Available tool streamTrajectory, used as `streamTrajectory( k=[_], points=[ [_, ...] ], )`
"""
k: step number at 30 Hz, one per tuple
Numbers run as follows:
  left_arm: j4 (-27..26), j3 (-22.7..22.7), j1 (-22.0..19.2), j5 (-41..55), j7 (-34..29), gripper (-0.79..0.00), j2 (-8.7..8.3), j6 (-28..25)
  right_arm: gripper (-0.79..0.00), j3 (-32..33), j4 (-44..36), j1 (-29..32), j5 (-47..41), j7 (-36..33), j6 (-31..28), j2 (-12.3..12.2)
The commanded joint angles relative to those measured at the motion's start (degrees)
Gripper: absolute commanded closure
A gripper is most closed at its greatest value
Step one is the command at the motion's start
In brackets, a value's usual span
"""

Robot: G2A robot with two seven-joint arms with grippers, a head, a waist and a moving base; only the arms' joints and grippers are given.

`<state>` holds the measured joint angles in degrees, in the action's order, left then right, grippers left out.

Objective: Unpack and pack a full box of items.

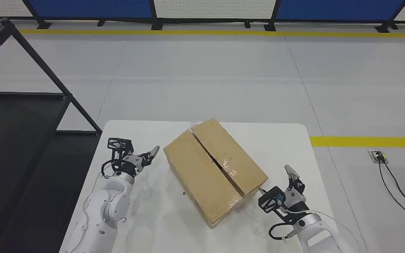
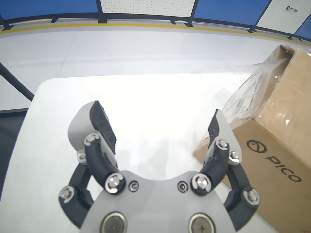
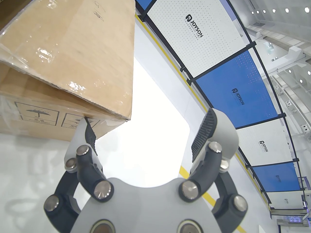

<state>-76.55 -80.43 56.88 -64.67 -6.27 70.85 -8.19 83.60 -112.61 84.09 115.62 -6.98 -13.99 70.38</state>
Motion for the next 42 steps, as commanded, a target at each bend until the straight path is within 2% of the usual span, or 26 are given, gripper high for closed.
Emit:
streamTrajectory(
  k=[1,19,34,42],
  points=[
    [-0.2,-0.3,0.3,0.1,0.0,-0.785,-0.06,0.0,-0.785,-0.6,0.3,-1.0,0.2,-0.7,0.0,0.1],
    [-1.0,-1.7,2.4,0.5,-0.2,-0.785,-0.38,-0.6,-0.785,-3.9,2.9,-8.5,1.8,-4.7,1.9,0.7],
    [1.9,1.6,-1.2,-0.8,0.6,-0.785,0.43,2.8,-0.785,2.4,-1.8,4.3,2.0,2.9,6.1,0.0],
    [4.1,3.6,-2.7,-4.7,1.1,-0.785,0.56,1.9,-0.785,3.0,-4.8,7.8,5.7,3.5,3.2,-0.5]
  ],
)
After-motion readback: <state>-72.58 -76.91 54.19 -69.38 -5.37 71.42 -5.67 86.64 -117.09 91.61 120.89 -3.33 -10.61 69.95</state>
